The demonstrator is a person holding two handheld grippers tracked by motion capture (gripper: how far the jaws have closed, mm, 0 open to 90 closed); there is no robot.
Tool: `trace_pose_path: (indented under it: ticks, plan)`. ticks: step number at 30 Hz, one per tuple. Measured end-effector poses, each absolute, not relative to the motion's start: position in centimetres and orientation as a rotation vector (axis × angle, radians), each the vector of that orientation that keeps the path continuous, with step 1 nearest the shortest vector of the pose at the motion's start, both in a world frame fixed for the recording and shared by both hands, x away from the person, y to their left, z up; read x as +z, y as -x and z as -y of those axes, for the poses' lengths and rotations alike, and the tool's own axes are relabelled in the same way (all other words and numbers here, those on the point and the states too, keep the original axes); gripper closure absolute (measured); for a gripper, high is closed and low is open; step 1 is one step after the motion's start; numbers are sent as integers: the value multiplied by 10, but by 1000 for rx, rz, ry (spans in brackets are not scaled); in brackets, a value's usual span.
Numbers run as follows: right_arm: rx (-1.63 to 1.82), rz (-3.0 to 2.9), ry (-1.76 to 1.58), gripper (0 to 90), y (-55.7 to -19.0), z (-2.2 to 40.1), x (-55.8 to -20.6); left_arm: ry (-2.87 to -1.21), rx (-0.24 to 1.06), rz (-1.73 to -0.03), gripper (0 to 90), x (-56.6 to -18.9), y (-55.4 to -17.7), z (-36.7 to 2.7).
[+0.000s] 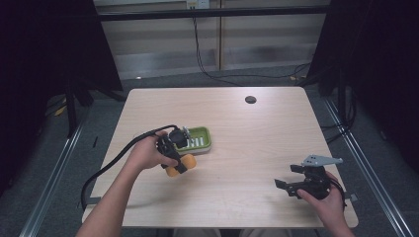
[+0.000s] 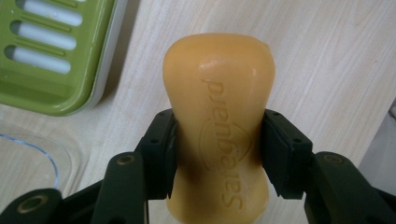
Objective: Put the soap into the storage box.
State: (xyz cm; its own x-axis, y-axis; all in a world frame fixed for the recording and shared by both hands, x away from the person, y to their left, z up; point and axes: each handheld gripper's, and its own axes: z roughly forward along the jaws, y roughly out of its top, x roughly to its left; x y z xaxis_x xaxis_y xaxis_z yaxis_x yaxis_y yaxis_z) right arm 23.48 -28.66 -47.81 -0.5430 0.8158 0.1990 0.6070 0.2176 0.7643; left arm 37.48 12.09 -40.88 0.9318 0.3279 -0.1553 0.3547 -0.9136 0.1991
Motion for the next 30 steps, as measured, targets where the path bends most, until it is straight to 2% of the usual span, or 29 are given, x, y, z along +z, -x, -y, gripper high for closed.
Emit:
trace_pose_path:
  ticks: [30]
  plan:
    - [1224, -2237, -1347, 95, -234, 286, -478, -2864, -178, -534, 501, -393, -391, -112]
